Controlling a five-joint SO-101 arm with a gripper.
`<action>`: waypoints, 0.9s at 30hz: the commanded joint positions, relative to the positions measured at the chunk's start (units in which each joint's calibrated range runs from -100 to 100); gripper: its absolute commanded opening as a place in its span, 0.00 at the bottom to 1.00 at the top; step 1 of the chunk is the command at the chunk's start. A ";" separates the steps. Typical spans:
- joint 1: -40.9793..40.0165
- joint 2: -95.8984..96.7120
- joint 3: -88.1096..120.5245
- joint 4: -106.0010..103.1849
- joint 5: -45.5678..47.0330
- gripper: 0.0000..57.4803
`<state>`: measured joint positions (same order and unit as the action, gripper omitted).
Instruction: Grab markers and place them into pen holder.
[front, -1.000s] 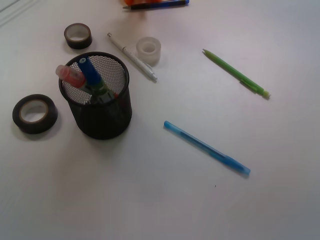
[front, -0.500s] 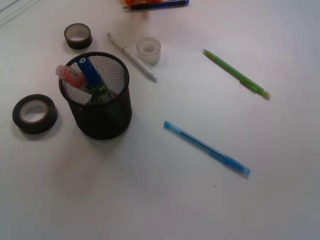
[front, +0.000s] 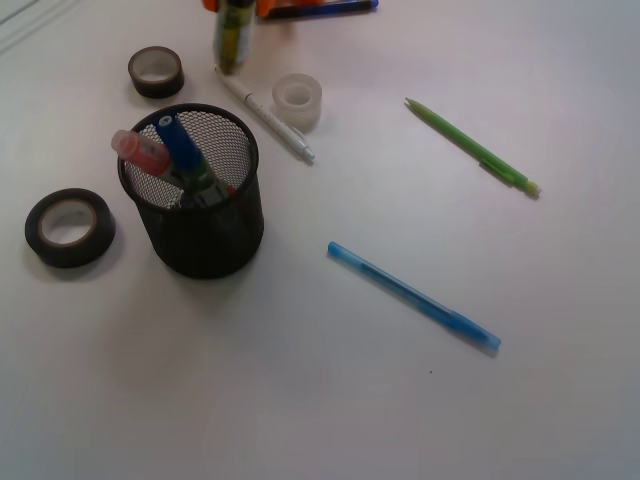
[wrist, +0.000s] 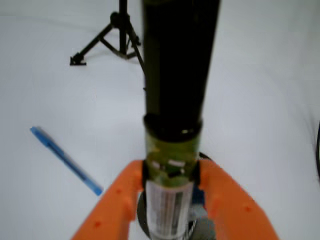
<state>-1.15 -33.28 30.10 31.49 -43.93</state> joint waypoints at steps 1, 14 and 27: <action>0.44 -2.30 8.58 -22.22 -0.20 0.01; 4.40 -2.30 38.02 -59.57 -9.04 0.01; 4.32 -2.21 43.81 -59.66 -9.33 0.15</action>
<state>3.51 -33.89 73.85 -27.43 -53.16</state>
